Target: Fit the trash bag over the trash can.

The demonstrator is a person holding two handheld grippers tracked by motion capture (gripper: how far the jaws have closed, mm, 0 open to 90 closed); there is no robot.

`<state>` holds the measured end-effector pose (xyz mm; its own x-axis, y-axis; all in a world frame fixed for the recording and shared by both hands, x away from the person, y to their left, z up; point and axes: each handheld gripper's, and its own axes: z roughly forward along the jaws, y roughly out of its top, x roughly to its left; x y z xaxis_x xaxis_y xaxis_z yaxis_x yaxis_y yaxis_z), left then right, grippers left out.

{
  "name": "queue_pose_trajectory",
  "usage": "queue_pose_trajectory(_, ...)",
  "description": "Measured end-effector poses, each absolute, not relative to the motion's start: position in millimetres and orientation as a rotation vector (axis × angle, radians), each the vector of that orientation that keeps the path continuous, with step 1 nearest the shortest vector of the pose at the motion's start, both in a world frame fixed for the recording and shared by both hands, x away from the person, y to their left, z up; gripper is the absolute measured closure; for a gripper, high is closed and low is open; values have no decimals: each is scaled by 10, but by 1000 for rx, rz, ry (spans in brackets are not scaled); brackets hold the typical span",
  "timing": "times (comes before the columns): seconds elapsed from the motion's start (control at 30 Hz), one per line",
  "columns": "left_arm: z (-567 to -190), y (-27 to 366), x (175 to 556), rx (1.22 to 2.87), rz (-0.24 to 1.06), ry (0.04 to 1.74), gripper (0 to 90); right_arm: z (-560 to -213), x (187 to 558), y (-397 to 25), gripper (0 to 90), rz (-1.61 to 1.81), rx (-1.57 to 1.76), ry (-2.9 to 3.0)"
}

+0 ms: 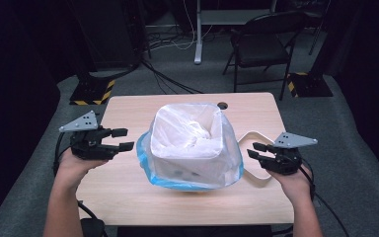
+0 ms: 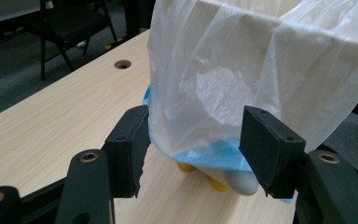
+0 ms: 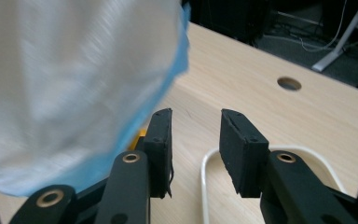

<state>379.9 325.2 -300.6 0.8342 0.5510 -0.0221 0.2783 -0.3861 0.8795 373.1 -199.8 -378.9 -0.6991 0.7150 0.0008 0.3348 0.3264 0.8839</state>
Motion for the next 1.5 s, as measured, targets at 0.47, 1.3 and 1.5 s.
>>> queue_pose_trajectory(0.47, -3051, 3238, 3791, 2023, 416, 632, 390, -4430, 3954, -2038, 649, 1220, 979, 2275)
queue_pose_trajectory(1.3, -3015, 3333, 3739, 1968, 416, 634, 389, -4838, 4102, -1901, 726, 1064, 1043, 2441)
queue_pose_trajectory(1.5, -3008, 3339, 3726, 1960, 423, 635, 389, -4923, 4150, -1905, 745, 987, 1059, 2474)
